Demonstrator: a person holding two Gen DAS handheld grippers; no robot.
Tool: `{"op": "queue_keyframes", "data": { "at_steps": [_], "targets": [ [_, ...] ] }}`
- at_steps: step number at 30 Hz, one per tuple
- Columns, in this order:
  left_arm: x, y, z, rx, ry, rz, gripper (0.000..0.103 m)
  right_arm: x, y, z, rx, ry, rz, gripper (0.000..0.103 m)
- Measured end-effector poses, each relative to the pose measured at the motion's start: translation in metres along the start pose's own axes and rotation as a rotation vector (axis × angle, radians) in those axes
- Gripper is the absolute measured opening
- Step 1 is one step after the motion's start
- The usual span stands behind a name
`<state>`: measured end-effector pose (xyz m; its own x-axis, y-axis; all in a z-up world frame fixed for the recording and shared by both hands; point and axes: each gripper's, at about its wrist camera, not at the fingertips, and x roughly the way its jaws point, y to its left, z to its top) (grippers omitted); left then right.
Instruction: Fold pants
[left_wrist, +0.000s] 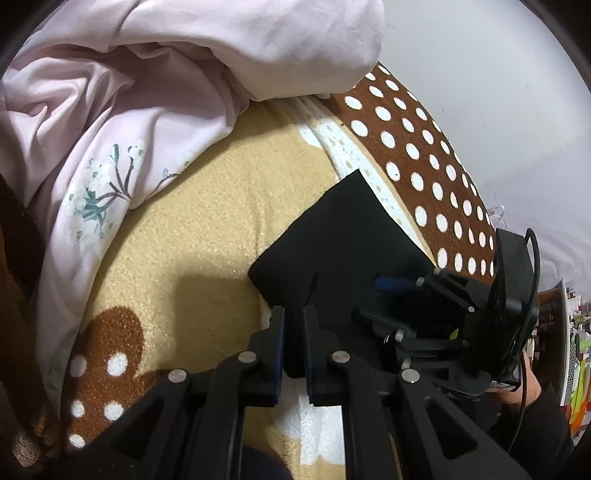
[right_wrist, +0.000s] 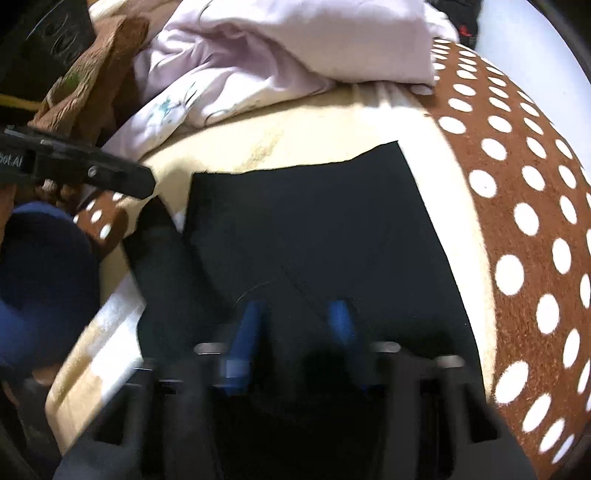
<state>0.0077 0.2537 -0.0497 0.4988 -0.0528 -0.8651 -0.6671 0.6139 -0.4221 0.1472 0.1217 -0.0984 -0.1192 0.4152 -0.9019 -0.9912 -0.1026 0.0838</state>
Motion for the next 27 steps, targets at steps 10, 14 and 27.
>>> {"op": "queue_keyframes", "data": {
  "at_steps": [10, 14, 27],
  "targets": [
    [0.001, -0.001, 0.0, 0.011, -0.011, -0.023, 0.011, -0.038, -0.031, 0.022, 0.105, -0.156, -0.15, 0.005],
    [0.007, -0.005, -0.002, 0.023, 0.003, -0.018, 0.011, -0.033, -0.055, 0.027, 0.205, -0.113, -0.233, 0.02],
    [0.029, -0.075, -0.028, 0.254, 0.068, -0.068, 0.011, -0.161, -0.029, -0.207, 0.869, -0.236, -0.487, 0.027]
  ]
}}
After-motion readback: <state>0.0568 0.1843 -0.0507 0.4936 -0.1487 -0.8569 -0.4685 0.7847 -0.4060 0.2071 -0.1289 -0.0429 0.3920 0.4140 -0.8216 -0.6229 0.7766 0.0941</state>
